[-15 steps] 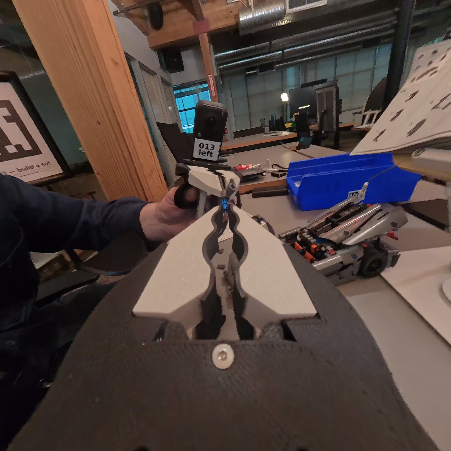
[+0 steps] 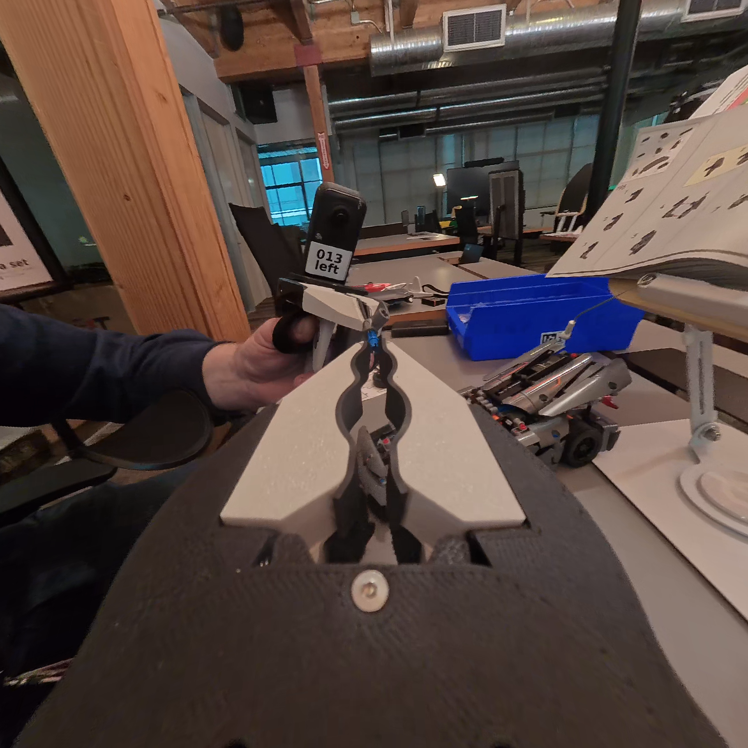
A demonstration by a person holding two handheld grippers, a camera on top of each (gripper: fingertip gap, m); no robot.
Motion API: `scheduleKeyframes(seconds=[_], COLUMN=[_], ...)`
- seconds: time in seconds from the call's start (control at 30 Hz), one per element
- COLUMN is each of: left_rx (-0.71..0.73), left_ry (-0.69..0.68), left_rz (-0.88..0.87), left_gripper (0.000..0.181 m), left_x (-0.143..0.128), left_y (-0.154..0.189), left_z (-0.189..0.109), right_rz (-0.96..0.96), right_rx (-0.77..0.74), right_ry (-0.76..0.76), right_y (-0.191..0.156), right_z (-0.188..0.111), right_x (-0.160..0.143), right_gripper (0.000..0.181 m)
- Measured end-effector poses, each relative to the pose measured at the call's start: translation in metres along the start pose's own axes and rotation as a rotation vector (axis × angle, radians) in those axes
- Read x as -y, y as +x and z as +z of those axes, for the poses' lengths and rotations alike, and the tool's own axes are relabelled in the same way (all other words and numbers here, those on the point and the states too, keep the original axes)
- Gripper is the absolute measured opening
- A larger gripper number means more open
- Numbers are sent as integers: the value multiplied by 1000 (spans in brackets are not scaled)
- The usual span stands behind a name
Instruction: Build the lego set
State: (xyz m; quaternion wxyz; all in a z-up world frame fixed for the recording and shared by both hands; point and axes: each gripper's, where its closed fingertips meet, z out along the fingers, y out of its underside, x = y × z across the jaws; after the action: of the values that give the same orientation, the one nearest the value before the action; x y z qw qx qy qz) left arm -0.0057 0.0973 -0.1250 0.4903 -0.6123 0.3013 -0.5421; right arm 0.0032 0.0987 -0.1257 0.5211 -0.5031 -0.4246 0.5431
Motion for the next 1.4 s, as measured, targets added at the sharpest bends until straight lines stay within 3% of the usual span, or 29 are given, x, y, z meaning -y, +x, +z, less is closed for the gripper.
scheduleKeyframes(seconds=[0.37,0.67,1.17,1.4], left_rx=[-74,-151,-353,-365], left_ry=[40,46,-59,-130], left_rz=[-97,-164,-237,-208], left_gripper=[0,0,0,0], left_x=[7,8,-4,-14], left_y=[2,8,27,31], left_z=[-3,-3,-8,-8], right_rz=[-249,-386,-480,-495], right_rx=[-156,-194,-56,-16], right_ry=[10,7,-73,-129], right_y=[-1,-6,-26,-30], right_z=[5,6,4,0], right_x=[10,14,7,1], right_gripper=[1,1,1,1])
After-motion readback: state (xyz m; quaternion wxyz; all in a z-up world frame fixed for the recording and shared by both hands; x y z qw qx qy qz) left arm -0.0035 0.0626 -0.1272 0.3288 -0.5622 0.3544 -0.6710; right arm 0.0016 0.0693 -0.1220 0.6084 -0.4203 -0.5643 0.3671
